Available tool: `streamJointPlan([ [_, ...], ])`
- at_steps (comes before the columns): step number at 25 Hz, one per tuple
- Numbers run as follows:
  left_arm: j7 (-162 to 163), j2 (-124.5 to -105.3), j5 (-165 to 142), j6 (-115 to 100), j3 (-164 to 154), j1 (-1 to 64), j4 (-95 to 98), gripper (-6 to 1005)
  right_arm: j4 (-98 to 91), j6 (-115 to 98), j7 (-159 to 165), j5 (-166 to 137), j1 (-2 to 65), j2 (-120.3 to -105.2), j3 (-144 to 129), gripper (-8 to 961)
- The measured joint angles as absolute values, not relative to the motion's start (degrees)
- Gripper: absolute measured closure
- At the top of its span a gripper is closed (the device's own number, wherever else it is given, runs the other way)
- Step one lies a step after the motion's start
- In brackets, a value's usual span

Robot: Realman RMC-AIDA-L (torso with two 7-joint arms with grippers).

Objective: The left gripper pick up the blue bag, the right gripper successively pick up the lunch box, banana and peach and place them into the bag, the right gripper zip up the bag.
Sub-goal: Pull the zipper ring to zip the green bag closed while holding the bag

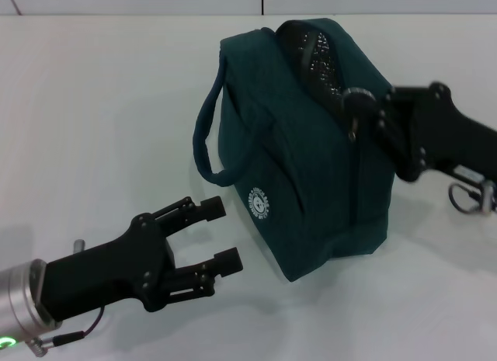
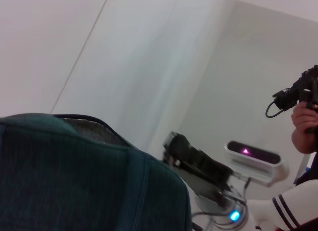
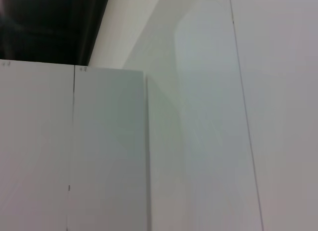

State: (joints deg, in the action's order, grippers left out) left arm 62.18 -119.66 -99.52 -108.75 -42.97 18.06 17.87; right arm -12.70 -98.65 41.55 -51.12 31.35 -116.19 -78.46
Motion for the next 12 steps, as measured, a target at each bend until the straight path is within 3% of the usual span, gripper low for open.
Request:
streamJointPlan([
  [12, 56.1, -119.87, -92.9, -106.3, -42.3, 18.3, 13.8, 119, -12.9, -90.4, 41.7, -49.7, 42.1, -116.19, -79.5, 936],
])
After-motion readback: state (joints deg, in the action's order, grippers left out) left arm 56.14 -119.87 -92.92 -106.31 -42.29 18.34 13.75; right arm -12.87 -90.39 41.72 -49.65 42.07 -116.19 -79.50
